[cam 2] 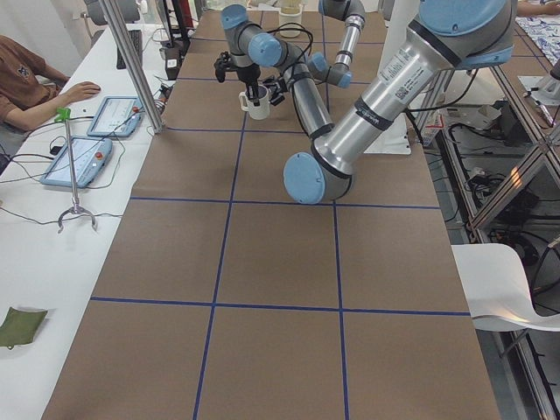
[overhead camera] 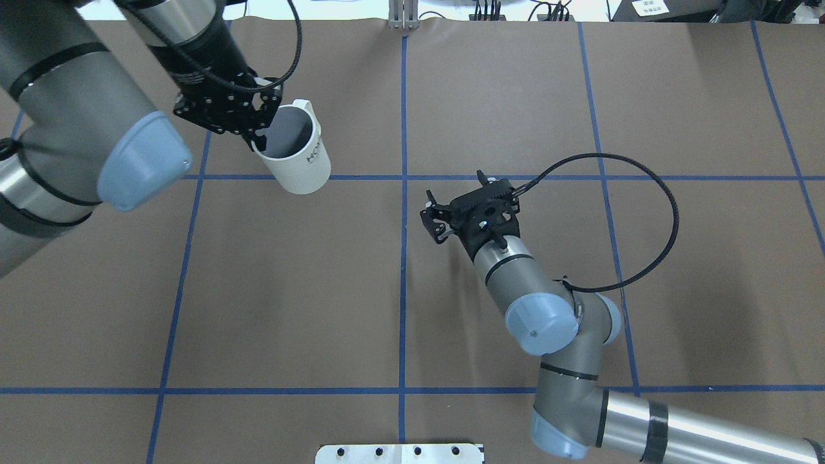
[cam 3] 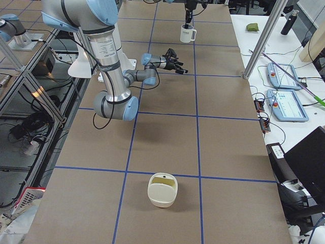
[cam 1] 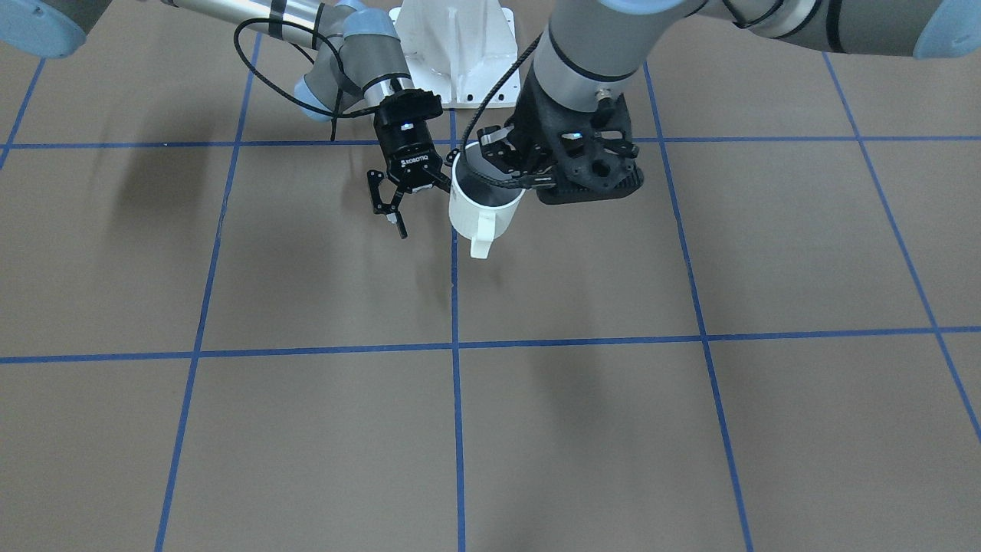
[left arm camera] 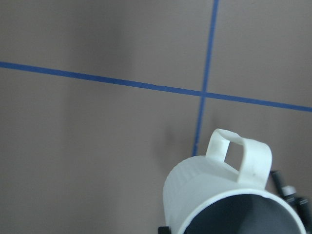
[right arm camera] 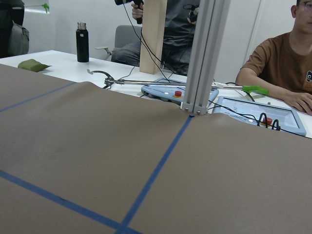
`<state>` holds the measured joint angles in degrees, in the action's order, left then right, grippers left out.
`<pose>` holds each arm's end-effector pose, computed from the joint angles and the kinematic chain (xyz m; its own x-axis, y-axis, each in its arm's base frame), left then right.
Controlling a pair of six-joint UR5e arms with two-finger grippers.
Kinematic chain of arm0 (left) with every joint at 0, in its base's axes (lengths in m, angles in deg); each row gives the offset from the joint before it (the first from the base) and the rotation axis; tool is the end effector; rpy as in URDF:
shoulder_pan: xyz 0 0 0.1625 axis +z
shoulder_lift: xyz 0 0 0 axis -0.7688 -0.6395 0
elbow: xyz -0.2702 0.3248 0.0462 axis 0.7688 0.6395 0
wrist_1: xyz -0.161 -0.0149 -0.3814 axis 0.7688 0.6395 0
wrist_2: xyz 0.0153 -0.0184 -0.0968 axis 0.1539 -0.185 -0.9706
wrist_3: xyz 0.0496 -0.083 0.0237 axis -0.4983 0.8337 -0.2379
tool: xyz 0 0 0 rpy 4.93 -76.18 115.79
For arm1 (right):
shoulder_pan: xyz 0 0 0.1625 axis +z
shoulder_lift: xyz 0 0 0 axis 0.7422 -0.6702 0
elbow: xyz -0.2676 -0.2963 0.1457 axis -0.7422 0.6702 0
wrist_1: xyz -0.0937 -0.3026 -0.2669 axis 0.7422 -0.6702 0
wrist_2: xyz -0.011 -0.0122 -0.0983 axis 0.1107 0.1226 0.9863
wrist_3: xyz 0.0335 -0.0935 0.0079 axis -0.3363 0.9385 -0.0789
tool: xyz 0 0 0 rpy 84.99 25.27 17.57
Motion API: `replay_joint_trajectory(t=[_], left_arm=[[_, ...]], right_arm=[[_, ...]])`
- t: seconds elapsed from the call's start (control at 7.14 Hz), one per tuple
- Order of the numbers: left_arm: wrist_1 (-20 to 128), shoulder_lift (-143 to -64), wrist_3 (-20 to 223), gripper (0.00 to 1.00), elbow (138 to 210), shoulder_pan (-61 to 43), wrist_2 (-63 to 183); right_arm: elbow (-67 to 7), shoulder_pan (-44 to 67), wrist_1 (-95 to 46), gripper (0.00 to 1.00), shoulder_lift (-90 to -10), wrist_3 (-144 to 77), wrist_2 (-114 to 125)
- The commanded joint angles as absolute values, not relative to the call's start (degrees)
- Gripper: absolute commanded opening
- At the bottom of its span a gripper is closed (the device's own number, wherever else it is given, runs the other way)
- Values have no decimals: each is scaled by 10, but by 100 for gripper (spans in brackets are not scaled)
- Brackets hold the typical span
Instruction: Left arm hands cup to right arm to dump lemon
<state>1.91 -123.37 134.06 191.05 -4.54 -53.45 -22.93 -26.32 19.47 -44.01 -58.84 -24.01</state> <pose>0.2951 -0.5277 0.1638 0.6031 -0.0220 -0.7973 -0.0633 0.9951 -0.0754 -0.5301 -0.4183 0.3165 0.7505 -0.3388 0.5674 -0.4316 0.3988 0.8091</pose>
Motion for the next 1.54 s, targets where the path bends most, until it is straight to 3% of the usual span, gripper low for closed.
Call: replay_joint_trajectory(t=[0.0,0.42,0.56,0.84,1.26,1.4], left_arm=[[35,-1119,1194,0,1938,-89,-522],[274,-917,1128,0,1919,-122,-492],[345,-888,1128,0,1880,-123,-486],[389,-874,1128,0,1805,-120,-487],[387,-867,1128,0,1799,-127,-492],[394,-857,1122,68,1794,-128,-492]], right_arm=[[-224,-144,191,99,-481,-590,-405],[-226,19,85,99,-486,-612,-654],[-228,85,34,99,-486,-605,-771],[-231,152,-11,99,-506,-594,-888],[-237,155,-23,99,-514,-589,-905],[-237,156,-27,99,-517,-589,-919]])
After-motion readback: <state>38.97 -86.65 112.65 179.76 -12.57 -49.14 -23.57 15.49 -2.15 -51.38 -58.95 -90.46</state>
